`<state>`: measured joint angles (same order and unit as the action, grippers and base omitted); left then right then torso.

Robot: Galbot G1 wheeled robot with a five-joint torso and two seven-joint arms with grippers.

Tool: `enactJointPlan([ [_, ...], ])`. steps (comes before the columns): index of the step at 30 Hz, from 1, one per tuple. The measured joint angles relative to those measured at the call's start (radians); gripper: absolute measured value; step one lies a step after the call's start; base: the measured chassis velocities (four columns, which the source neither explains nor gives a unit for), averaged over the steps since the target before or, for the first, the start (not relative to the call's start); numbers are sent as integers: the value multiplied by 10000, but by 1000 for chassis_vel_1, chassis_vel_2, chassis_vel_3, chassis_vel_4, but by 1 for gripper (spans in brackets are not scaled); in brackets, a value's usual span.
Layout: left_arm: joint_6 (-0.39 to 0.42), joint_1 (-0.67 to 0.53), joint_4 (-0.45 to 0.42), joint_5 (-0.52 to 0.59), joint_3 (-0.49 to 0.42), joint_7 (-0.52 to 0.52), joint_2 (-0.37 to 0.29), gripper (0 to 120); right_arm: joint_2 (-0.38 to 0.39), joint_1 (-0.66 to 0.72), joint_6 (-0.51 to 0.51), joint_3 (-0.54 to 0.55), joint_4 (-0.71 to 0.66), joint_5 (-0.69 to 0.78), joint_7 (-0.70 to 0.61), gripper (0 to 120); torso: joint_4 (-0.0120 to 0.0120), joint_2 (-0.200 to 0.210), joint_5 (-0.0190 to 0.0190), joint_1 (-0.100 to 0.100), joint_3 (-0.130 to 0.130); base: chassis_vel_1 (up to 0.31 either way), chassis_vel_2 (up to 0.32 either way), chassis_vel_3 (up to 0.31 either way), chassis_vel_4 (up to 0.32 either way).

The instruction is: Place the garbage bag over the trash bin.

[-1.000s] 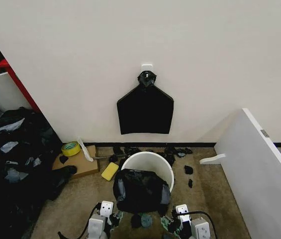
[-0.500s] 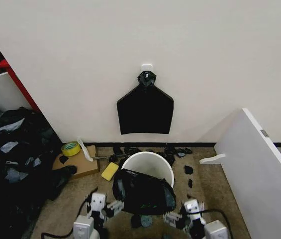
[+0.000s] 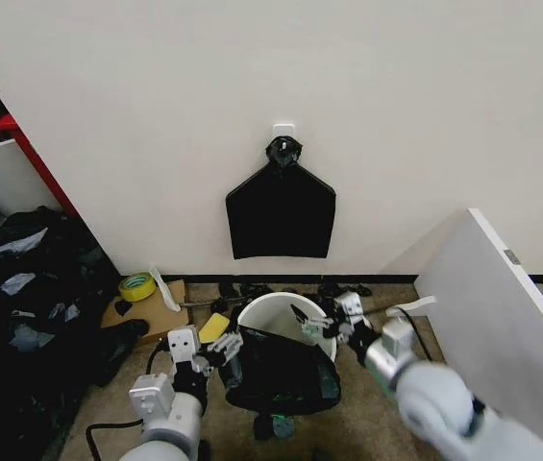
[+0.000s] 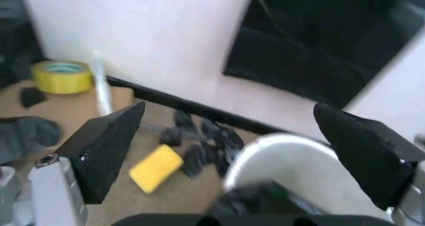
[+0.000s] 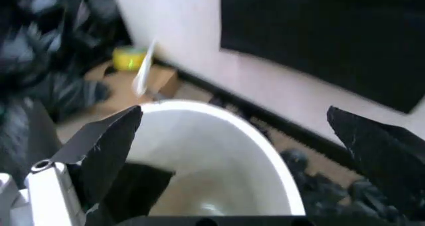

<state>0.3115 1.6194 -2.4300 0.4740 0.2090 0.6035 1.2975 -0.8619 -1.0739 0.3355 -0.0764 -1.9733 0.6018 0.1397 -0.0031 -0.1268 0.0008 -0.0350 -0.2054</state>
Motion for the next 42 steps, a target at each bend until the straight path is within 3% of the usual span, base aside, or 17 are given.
enactJointPlan([
  [5, -53, 98, -101, 63, 833, 130, 558, 100, -253, 1246, 912, 445, 1406, -244, 1214, 100, -1, 0, -1, 1, 0, 0, 0, 0, 0],
  [12, -125, 124, -195, 295, 1719, 272, 620, 100, -807, 2423, 987, 1051, 2927, -1245, 2360, 98, -1, 0, -1, 1, 1, 0, 0, 0, 0],
  [16, -144, 135, -128, 304, 1710, 320, 660, 100, -1073, 2991, 780, 1417, 3636, -2246, 2928, 80, -1, 0, -1, 1, 1, 0, 0, 0, 0],
  [18, -149, 136, -106, 293, 1669, 327, 686, 100, -1090, 3059, 785, 1470, 3709, -2391, 2972, 77, -1, 0, -1, 1, 1, 0, 0, 0, 0],
  [21, -177, 131, -8, 228, 1509, 354, 771, 100, -1078, 3194, 915, 1664, 3870, -3014, 3100, 55, -2, -1, -2, 2, 2, 0, 0, 0, 0],
  [24, -183, 119, 10, 222, 1493, 358, 779, 100, -1080, 3184, 935, 1684, 3905, -3119, 3127, 48, -2, -2, -2, 2, 2, 0, 0, 0, 0],
  [32, -215, 105, 64, 214, 1434, 381, 788, 100, -978, 2910, 1325, 1709, 3573, -2699, 2599, 13, -2, -3, -2, 2, 3, 0, 0, 0, 0],
  [37, -217, 112, 63, 214, 1416, 384, 790, 100, -889, 2711, 1705, 1672, 3226, -2037, 2061, 4, 0, -3, 2, 2, 3, 0, 0, 0, 0],
  [42, -218, 117, 58, 215, 1387, 385, 784, 100, -768, 2413, 2395, 1604, 2761, -1067, 975, 3, 1, -3, 1, 3, 3, 0, 0, 0, 0],
])
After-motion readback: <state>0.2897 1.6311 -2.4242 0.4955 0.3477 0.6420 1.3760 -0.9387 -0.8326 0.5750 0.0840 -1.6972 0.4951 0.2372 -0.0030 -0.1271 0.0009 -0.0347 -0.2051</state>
